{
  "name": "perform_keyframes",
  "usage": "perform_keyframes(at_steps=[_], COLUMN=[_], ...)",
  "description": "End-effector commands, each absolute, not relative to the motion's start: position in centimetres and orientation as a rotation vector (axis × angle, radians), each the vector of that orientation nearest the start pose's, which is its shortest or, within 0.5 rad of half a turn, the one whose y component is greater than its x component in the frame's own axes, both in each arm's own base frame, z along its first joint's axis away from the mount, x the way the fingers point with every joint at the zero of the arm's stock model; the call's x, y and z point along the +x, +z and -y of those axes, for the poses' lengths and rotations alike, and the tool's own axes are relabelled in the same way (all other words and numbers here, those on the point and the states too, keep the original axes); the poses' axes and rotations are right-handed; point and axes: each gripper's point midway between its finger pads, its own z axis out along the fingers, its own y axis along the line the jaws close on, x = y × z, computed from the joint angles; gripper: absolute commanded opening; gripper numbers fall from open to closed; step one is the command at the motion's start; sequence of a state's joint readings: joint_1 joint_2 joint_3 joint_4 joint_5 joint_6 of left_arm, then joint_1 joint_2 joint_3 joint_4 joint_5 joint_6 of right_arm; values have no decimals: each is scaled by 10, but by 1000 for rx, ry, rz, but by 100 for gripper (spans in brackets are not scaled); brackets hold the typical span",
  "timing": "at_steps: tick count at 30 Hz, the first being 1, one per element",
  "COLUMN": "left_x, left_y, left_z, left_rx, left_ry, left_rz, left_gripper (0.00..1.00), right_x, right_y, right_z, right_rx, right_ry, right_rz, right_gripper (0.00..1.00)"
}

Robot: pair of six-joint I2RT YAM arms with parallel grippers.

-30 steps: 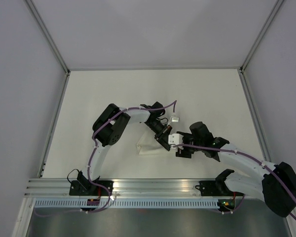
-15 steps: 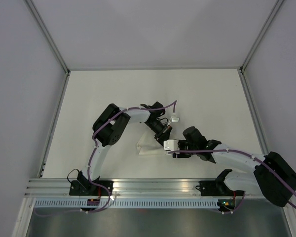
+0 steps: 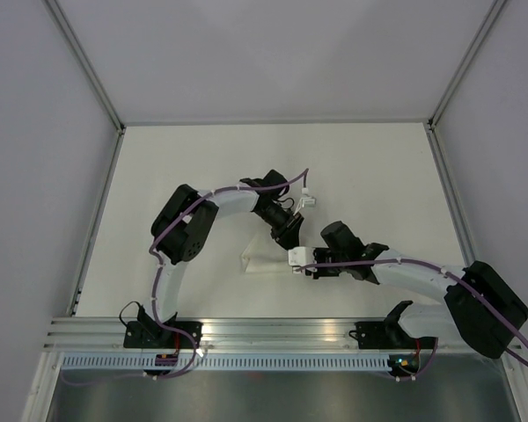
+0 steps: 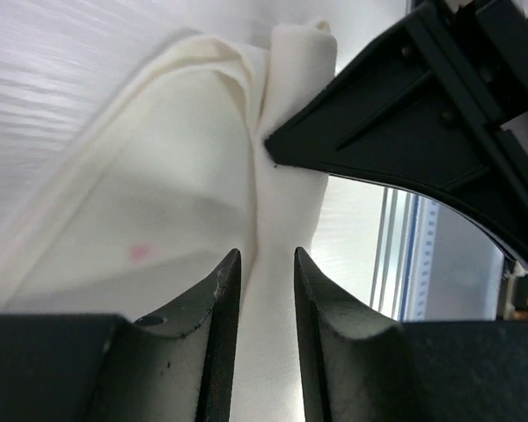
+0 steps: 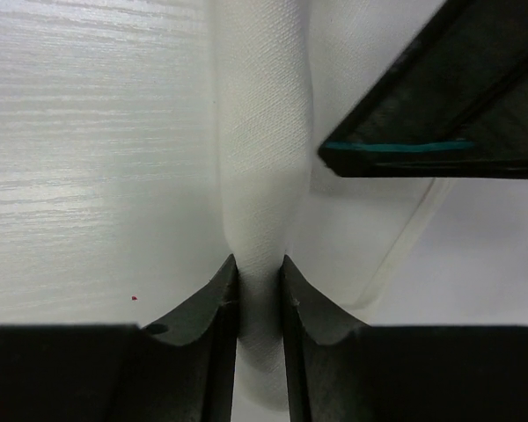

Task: Fold the napkin, place the utensils inside, and roll it up
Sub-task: Roll the napkin with the utensil

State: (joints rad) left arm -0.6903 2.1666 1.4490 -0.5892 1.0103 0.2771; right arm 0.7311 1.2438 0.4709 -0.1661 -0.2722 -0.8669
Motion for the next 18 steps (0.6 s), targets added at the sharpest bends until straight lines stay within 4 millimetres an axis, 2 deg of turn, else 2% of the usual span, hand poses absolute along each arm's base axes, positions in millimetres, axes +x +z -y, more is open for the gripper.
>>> perform_keyframes(at_steps=[1, 6, 7, 9, 10, 11, 12, 14, 15, 16, 17, 18], left_x=[251, 271, 285, 293, 304, 307, 314, 315, 320, 316, 317, 320], left_y=[69, 90, 94, 113, 115, 117, 137, 160, 167, 161, 192, 199], left_z=[365, 352, 349, 338, 329, 325, 317, 306, 298, 289, 285, 277], left_rx=[1386, 1308, 1274, 1201, 1148, 1094, 1046, 958, 902, 836, 790, 731], left_ry=[-1411, -1304, -1235, -1150, -1071, -1039, -965, -895, -827, -810, -790, -745], left_rz=[-2180, -2132, -2104, -2073, -2077, -2053, -2007, -1933, -1919, -1936, -1826, -1795], left_gripper=[35, 34, 34, 33, 33, 33, 34, 33, 33, 34, 34, 34], right_x=[180, 173, 172, 171, 172, 174, 173, 172, 175, 177, 177, 178], right_y=[-3, -7, -8, -8, -9, -9, -10, -15, -12, -12, -13, -13], right_z=[-180, -180, -180, -181, -180, -179, -180, -175, -178, -177, -176, -176], right_rx=[-1968, -2018, -2025, -2034, -2034, -2028, -2039, -2042, -2038, -2030, -2035, -2035], right_ry=[295, 355, 368, 405, 417, 425, 453, 487, 507, 519, 537, 551], right_rz=[-1760, -1816, -1824, -1851, -1860, -1880, -1894, -1949, -1946, -1962, -1985, -1990], right_gripper=[18, 18, 17, 17, 17, 17, 17, 17, 17, 17, 17, 17])
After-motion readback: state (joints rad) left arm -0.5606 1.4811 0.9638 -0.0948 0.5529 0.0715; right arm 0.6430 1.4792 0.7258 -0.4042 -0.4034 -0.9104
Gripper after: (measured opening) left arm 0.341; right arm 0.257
